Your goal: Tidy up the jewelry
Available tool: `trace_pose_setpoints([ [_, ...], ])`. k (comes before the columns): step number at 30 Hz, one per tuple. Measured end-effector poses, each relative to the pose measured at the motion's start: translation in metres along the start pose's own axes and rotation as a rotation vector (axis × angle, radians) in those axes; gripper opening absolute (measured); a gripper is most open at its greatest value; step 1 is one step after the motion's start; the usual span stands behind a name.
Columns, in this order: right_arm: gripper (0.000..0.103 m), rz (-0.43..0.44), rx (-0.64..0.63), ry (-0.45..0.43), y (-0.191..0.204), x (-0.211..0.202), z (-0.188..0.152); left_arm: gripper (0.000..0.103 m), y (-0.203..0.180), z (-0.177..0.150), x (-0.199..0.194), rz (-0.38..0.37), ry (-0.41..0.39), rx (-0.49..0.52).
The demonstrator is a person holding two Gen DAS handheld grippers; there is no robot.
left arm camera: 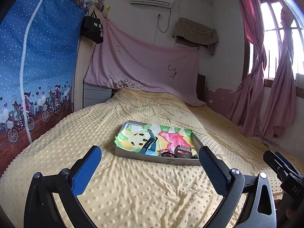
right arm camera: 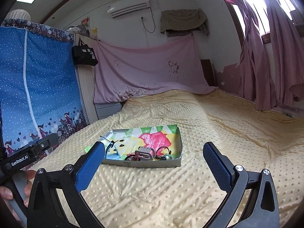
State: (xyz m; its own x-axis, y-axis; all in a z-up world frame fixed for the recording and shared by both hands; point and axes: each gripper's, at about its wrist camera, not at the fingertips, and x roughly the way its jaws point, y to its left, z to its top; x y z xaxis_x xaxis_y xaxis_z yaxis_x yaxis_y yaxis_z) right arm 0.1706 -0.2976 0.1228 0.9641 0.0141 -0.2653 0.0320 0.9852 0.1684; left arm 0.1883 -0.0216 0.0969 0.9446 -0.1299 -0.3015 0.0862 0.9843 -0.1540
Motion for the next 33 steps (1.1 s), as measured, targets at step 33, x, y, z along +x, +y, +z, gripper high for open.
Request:
trace_pose_setpoints([
  [33,0.102,0.022,-0.080,0.006,0.021,-0.106,-0.096,0.103,0.033,-0.104,-0.070,0.102,0.001,0.095],
])
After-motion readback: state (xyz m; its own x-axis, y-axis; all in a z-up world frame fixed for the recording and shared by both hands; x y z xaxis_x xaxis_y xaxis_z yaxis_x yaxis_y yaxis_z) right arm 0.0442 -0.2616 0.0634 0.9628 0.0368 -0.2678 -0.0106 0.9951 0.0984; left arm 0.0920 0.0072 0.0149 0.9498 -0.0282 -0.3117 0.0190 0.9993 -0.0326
